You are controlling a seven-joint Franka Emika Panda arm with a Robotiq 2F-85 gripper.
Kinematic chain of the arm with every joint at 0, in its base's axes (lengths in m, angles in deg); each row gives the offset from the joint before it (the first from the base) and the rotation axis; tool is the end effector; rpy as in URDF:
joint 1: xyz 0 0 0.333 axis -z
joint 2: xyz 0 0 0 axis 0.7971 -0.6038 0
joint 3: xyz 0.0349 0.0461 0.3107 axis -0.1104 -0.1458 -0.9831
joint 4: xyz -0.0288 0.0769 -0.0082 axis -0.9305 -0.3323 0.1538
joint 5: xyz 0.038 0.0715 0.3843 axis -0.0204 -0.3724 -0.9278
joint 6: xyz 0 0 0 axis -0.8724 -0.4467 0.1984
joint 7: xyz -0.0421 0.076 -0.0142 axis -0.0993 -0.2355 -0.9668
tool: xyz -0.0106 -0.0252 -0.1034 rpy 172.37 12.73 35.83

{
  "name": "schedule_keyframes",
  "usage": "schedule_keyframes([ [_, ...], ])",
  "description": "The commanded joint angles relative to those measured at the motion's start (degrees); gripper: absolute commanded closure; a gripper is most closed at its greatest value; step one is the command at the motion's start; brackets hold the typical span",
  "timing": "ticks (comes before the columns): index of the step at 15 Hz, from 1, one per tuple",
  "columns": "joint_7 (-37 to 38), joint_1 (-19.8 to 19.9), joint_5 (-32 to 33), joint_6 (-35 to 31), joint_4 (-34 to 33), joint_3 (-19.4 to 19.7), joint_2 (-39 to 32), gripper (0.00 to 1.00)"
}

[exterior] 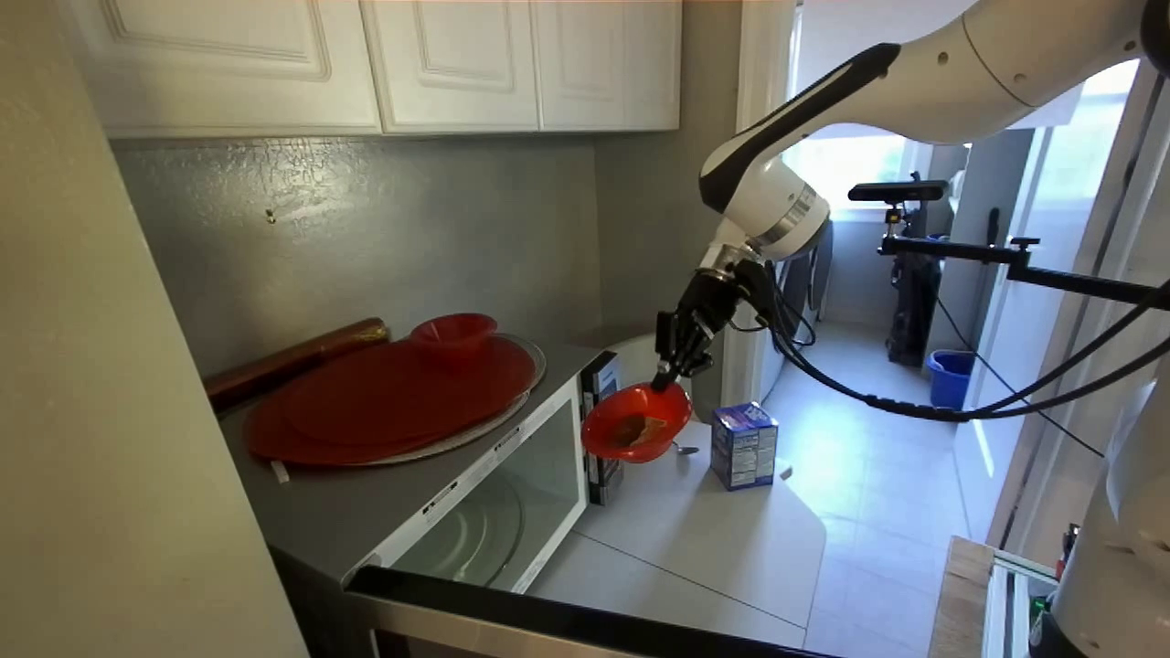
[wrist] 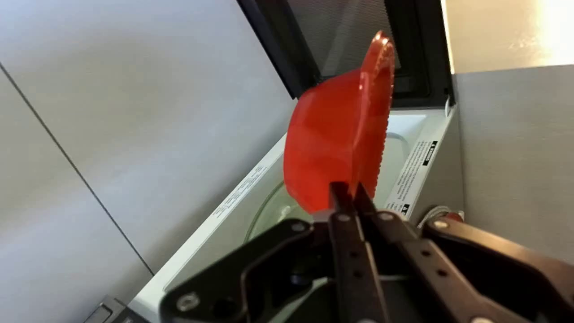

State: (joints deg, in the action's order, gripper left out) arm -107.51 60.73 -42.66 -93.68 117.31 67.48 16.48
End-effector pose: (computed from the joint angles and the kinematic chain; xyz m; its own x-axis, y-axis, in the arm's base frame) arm 0.4640 -0.0840 0.3912 0.9743 -0.1841 -0.1299 -0.2158 -0.5965 -0.7731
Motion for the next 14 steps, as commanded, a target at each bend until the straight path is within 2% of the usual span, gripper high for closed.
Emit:
schedule_keyframes([
  [1, 3.0, -0.6, -9.8, -4.7, 6.7, -1.2, 3.0, 0.99],
  [5, 2.1, -2.7, -22.6, -17.6, 11.6, -4.6, 2.5, 0.99],
  [8, 1.0, -4.9, -28.6, -27.3, 13.8, -7.7, 1.4, 0.99],
  [9, 1.4, -3.7, -24.5, -22.8, 11.8, -6.3, 0.5, 0.96],
  [11, 1.5, -4.7, -26.1, -26.0, 12.9, -7.5, 0.5, 0.96],
  [14, 1.5, -4.8, -26.3, -26.6, 13.1, -7.6, 0.5, 0.96],
])
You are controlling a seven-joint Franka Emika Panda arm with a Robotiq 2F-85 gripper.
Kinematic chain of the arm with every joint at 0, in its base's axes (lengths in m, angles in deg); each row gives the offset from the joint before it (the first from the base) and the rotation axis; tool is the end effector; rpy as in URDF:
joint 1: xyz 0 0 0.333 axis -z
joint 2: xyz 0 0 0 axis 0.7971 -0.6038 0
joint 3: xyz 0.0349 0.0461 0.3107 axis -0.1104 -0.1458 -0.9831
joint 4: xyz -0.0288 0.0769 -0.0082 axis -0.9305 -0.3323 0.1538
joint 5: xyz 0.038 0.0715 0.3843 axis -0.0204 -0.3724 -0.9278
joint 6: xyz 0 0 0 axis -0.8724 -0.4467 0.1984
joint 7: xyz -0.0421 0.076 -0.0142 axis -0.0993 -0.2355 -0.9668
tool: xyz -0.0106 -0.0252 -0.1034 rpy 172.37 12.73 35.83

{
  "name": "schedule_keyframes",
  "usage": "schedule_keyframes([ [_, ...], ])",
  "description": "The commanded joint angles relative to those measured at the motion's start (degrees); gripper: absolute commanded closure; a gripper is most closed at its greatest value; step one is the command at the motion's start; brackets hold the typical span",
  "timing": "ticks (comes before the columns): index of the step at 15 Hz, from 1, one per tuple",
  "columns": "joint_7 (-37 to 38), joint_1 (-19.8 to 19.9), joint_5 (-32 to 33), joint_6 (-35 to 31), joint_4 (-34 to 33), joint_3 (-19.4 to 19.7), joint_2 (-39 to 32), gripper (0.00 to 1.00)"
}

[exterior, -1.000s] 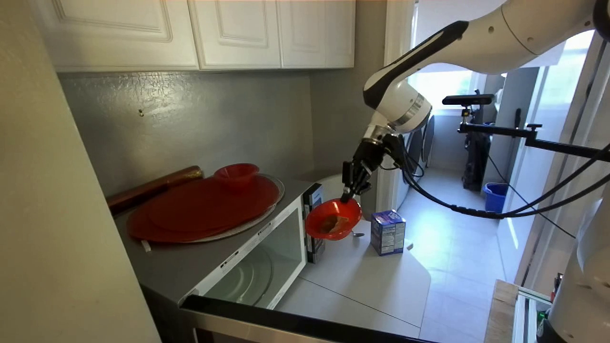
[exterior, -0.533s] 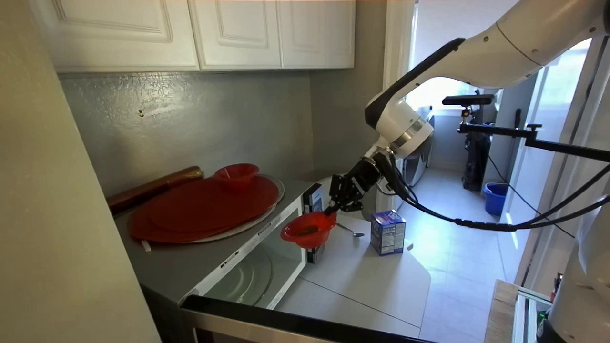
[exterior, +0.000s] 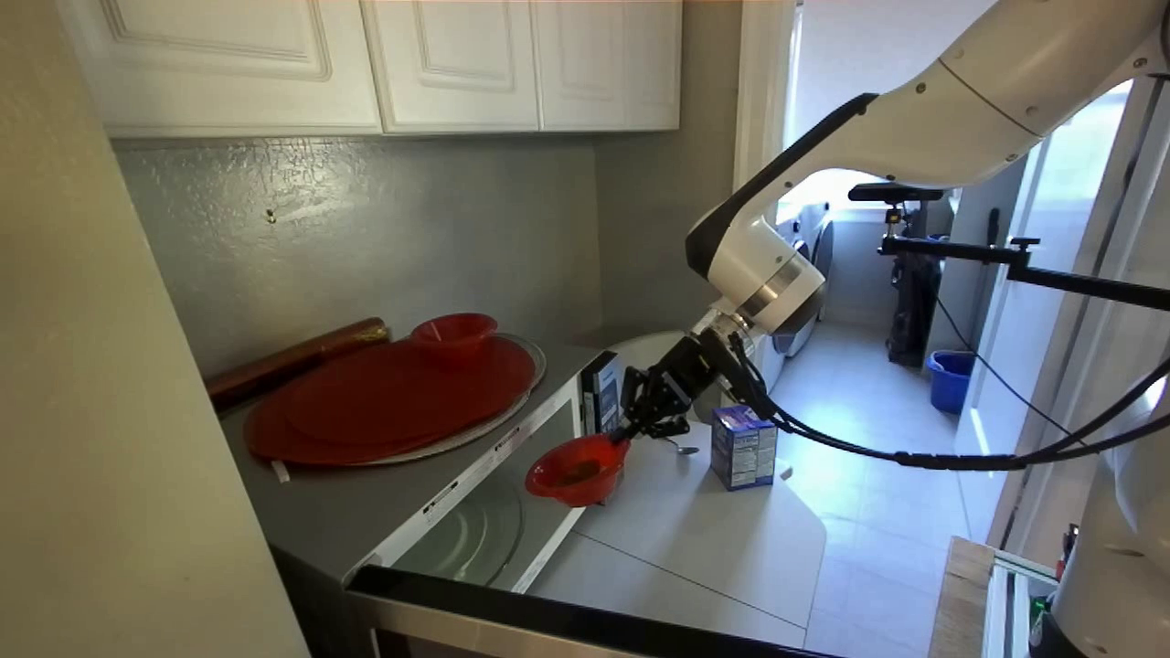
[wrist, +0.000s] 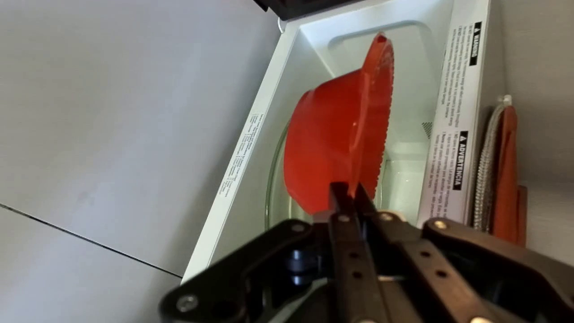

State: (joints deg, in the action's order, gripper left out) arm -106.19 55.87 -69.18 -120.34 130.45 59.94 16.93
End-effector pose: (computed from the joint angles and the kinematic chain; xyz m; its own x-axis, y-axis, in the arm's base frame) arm 0.4496 -0.0192 0.3181 0.8163 -0.5529 -0.1671 -0.4459 -0.4193 -0.7908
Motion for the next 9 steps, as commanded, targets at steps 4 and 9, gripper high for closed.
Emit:
schedule_keyframes([
  [4, -1.0, -0.4, -2.3, -0.7, -0.1, -0.3, -1.6, 0.99],
  [9, -8.2, -0.7, -11.1, -0.6, -0.2, -0.4, -5.1, 0.99],
])
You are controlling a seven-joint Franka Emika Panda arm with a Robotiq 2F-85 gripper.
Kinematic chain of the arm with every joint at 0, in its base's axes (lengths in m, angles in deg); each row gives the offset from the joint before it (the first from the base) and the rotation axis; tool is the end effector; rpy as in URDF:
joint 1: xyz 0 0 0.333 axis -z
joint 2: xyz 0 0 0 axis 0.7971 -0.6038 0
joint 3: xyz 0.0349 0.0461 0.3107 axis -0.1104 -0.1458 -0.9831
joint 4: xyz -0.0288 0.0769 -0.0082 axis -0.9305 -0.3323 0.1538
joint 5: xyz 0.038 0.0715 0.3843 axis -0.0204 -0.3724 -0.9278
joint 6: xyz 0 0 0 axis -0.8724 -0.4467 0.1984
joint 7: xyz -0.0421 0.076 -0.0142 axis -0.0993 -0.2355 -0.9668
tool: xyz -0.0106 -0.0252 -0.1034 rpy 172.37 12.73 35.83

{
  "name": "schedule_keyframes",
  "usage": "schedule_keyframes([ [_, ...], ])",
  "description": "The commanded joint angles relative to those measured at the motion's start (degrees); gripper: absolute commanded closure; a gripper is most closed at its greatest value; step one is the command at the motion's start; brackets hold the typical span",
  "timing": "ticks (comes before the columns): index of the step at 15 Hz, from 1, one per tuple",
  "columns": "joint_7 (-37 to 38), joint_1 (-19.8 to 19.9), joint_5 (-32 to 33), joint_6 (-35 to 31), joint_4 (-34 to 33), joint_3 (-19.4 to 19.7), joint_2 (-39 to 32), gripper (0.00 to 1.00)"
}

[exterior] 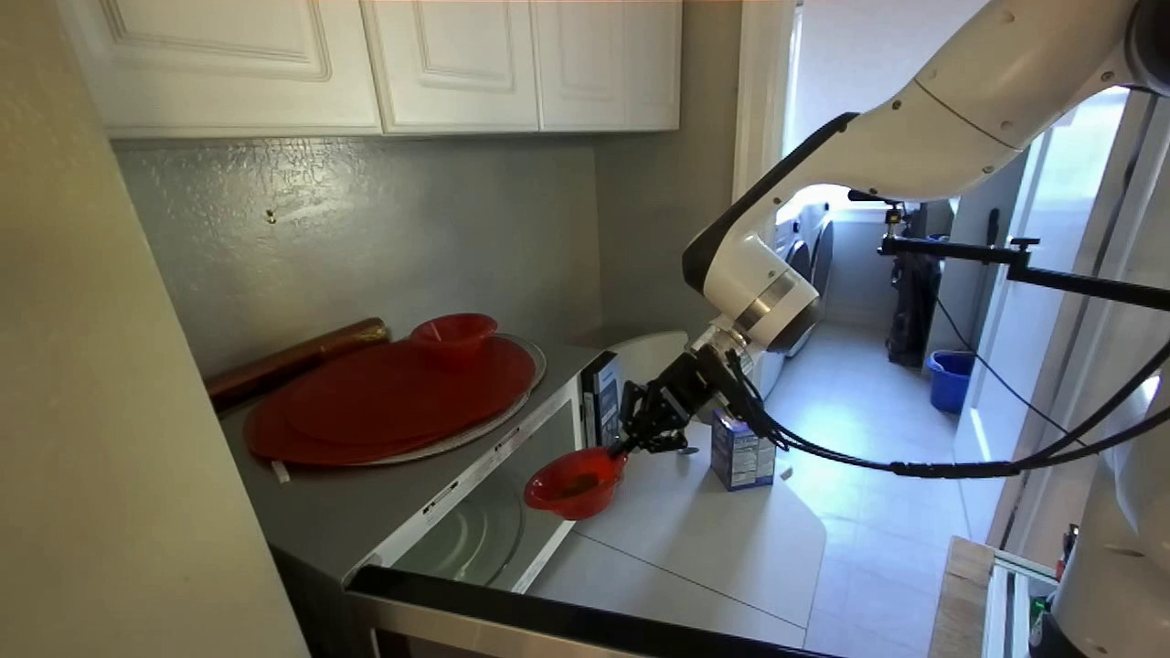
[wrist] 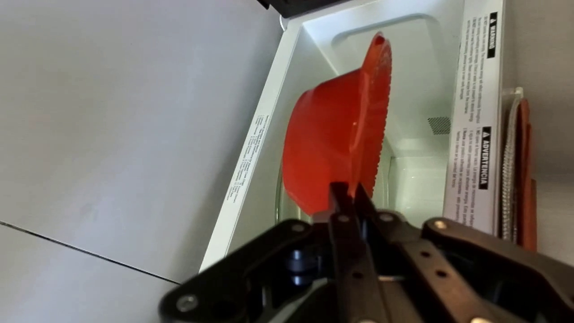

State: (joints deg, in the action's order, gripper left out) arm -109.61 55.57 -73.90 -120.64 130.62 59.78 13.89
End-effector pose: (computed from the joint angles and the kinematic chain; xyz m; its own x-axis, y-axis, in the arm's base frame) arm 0.4490 -0.0159 0.2944 0.8017 -0.5669 -0.1893 -0.4613 -0.3854 -0.7992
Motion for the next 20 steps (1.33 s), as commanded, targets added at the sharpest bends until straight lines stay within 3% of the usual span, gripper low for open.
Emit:
schedule_keyframes([
  [1, -6.4, -0.4, -8.9, 0.2, -0.5, -0.3, -2.7, 0.99],
  [13, -28.7, -4.5, -35.0, -0.7, -2.7, -3.1, -10.5, 0.99],
  [20, -35.8, -8.2, -48.0, -3.9, -8.2, -4.0, -14.7, 0.99],
])
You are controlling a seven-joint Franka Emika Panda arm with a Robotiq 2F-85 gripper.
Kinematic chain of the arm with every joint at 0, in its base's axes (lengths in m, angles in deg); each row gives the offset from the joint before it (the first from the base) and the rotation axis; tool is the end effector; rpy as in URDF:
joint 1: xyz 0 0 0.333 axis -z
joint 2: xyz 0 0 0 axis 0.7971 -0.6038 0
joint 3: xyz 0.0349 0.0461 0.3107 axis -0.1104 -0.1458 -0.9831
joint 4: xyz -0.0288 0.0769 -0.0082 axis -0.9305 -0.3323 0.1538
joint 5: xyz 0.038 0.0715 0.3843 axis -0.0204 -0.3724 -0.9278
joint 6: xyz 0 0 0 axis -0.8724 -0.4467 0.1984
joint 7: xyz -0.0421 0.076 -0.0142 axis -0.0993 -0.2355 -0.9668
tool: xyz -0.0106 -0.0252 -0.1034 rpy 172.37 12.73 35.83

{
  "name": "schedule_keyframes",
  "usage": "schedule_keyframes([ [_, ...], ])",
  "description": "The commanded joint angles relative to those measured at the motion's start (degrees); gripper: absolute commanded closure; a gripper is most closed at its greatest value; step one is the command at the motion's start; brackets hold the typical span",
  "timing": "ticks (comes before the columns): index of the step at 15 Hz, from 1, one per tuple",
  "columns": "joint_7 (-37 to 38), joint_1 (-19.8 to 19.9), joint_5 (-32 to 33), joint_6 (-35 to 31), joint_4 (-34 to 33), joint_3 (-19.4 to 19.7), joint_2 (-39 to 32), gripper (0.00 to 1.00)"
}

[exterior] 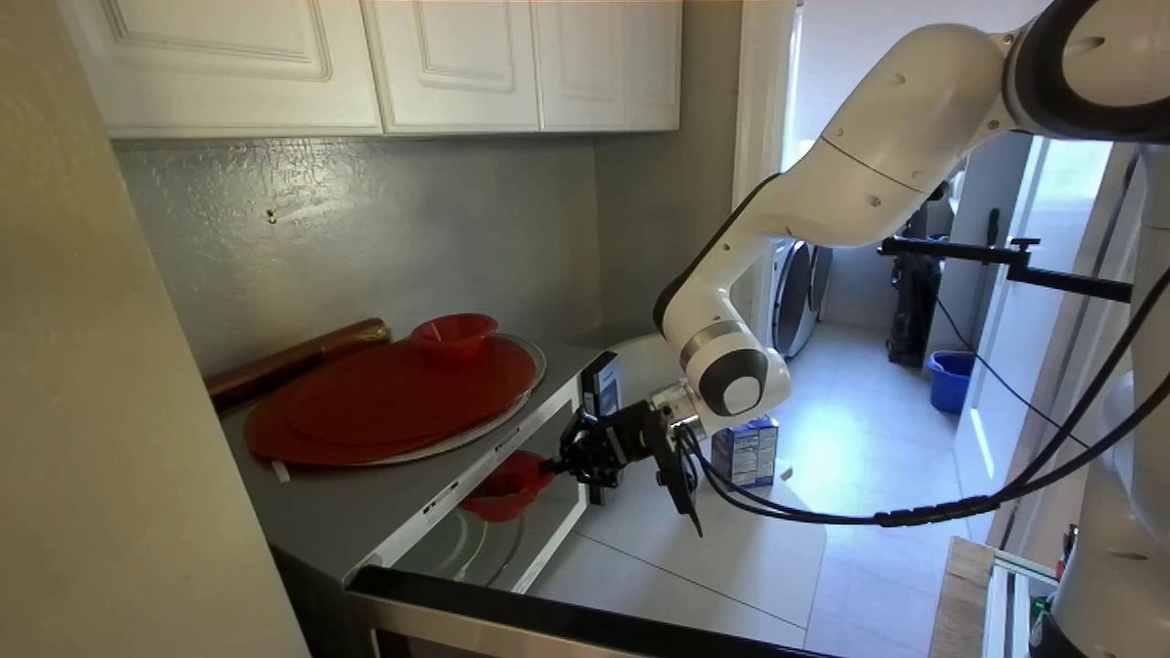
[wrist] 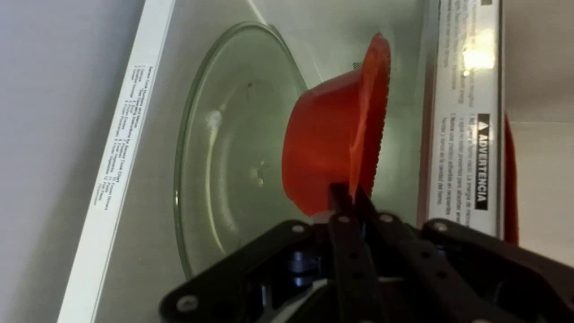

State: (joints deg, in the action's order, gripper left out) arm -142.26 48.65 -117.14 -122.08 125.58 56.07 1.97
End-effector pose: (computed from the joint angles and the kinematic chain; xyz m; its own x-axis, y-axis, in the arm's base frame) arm 0.4780 0.0633 0.2388 0.7128 -0.7005 -0.0356 -0.2609 -0.2177 -0.9405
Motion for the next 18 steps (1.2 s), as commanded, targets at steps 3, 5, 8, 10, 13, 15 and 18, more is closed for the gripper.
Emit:
schedule_keyframes([
  [3, -5.3, -2.4, -6.8, -4.2, -4.7, 0.0, -5.0, 0.99],
  [5, -6.5, -2.8, -7.7, -4.5, -5.4, 0.3, -6.4, 0.99],
  [8, -8.0, -3.1, -8.8, -3.6, -6.4, 0.6, -8.5, 0.99],
  [10, -9.0, -3.4, -9.8, -3.5, -7.1, 0.7, -9.9, 0.99],
  [13, -10.1, -4.0, -11.0, -3.9, -8.2, 1.2, -11.7, 0.99],
  [15, -10.1, -4.3, -10.9, -4.2, -8.7, 1.4, -12.6, 0.99],
  [18, -8.4, -4.0, -8.8, -3.2, -7.5, 1.6, -11.8, 0.96],
])
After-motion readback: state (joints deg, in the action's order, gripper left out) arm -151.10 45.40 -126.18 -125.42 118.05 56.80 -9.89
